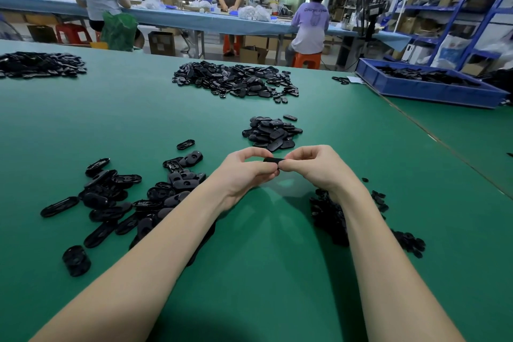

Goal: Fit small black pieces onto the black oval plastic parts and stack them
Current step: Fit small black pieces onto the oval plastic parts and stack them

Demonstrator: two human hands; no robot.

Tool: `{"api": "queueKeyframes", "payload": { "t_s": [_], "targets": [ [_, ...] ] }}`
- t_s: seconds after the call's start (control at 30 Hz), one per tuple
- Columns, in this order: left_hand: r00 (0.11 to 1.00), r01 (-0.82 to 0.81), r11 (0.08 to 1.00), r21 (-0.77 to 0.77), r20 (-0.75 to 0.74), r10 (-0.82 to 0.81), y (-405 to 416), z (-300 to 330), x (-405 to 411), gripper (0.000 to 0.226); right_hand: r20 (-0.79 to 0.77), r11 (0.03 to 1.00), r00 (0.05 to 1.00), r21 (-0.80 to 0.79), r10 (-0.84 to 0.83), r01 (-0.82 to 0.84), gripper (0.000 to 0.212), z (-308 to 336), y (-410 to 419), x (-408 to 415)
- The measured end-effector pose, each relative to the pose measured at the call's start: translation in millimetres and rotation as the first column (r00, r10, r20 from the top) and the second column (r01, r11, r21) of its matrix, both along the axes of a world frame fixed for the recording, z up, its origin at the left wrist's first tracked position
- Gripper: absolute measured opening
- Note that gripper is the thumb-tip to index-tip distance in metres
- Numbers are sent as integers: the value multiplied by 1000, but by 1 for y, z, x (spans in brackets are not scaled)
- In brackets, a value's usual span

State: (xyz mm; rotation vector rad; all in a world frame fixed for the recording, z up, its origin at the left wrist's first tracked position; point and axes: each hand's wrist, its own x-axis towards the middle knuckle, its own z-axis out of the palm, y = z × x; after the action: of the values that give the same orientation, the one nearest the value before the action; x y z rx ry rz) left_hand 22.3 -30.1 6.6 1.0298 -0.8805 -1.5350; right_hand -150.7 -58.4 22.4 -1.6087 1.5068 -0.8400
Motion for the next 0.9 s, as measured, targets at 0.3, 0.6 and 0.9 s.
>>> {"api": "queueKeyframes", "payload": {
  "t_s": [0.3,0.6,0.9],
  "targets": [
    [997,-71,997,11,12,71,0,0,-2,21,60,998,997,-31,-48,50,15,-7,1,9],
    [976,-165,985,-51,137,170,0,-4,-8,19,-8,992,996,-96,-87,86,17,-10,-1,11],
    [656,30,906,-422,692,301,-5,0,9,13,174,1000,985,30,-14,9,23,-4,5,-3]
  ]
}}
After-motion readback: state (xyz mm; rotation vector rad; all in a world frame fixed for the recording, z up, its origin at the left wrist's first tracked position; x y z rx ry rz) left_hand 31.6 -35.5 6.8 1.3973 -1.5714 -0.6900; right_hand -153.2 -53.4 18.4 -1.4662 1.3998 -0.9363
